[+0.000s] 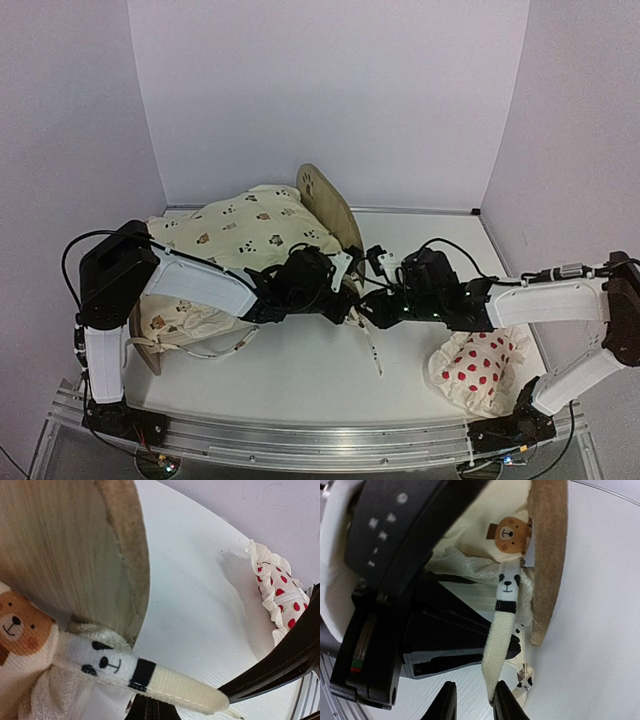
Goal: Set up the pet bed
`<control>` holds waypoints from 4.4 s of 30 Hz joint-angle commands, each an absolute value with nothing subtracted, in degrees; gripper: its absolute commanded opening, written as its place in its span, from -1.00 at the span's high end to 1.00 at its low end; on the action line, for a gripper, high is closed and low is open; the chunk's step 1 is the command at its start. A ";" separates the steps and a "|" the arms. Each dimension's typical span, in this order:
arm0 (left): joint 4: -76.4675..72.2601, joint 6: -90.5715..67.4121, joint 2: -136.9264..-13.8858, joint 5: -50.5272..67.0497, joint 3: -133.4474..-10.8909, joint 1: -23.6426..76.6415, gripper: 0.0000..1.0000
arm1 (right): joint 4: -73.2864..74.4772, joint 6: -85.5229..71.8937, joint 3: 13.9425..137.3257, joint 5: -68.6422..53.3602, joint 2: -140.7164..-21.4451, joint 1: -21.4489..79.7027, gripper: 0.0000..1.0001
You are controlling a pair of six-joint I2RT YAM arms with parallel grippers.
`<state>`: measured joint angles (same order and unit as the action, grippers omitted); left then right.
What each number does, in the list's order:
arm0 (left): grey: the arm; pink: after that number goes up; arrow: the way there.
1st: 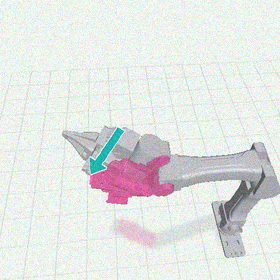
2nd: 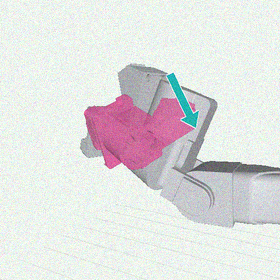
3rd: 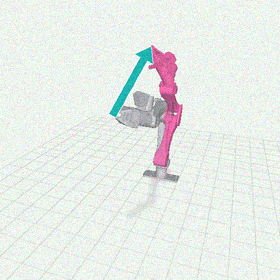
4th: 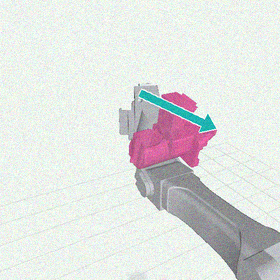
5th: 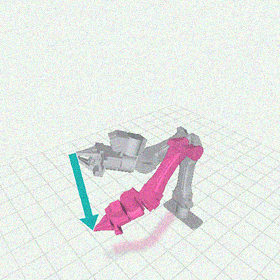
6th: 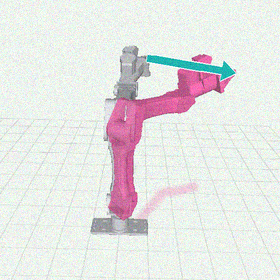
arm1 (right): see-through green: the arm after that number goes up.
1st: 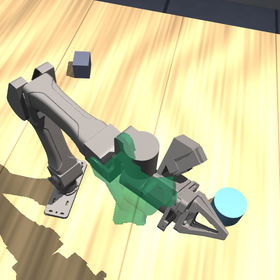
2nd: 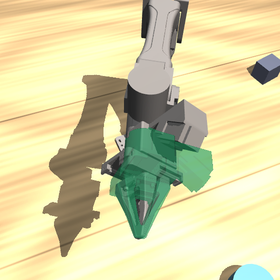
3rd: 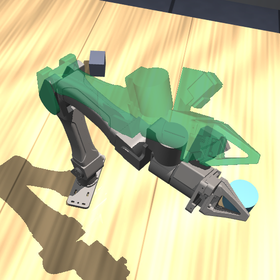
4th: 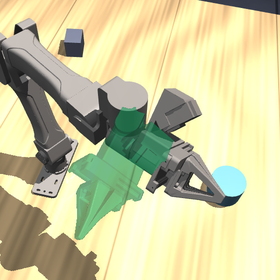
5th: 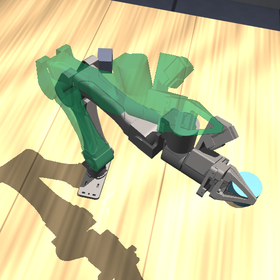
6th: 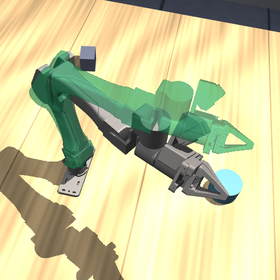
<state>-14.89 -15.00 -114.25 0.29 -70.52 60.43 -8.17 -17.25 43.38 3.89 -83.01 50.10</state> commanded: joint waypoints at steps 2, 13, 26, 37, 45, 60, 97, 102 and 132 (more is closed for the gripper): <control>-18.34 -14.36 -115.03 2.48 -73.42 60.03 1.00 | -6.26 -17.35 41.01 6.98 -78.86 48.04 0.35; -16.56 -13.58 -114.80 1.29 -73.58 59.96 1.00 | -6.34 -16.90 34.48 6.86 -70.12 39.36 0.17; -0.07 -10.88 -108.84 -5.30 -68.89 62.60 0.17 | -6.55 -18.36 38.97 3.33 -78.98 39.11 0.13; 10.76 -7.18 -112.32 -6.93 -71.19 64.34 0.22 | -6.51 -18.89 39.02 3.09 -79.16 39.10 0.12; 11.18 -6.09 -115.98 -6.64 -73.58 64.26 0.36 | -6.48 -19.42 37.71 2.62 -76.97 39.11 0.11; 13.71 -8.34 -118.98 -11.92 -74.08 64.32 0.54 | -6.42 -20.78 36.41 0.97 -75.31 39.07 0.11; 6.08 -7.21 -110.32 -7.92 -73.44 63.96 1.00 | -10.63 -18.68 42.41 1.33 -84.98 38.63 0.30; 3.46 -7.17 -110.28 -9.34 -73.85 63.90 1.00 | -13.64 -18.30 44.23 -7.58 -89.57 38.58 0.37; 0.24 -5.73 -113.13 -7.18 -78.18 62.23 1.00 | -21.26 -5.68 44.98 -23.28 -99.14 38.06 0.10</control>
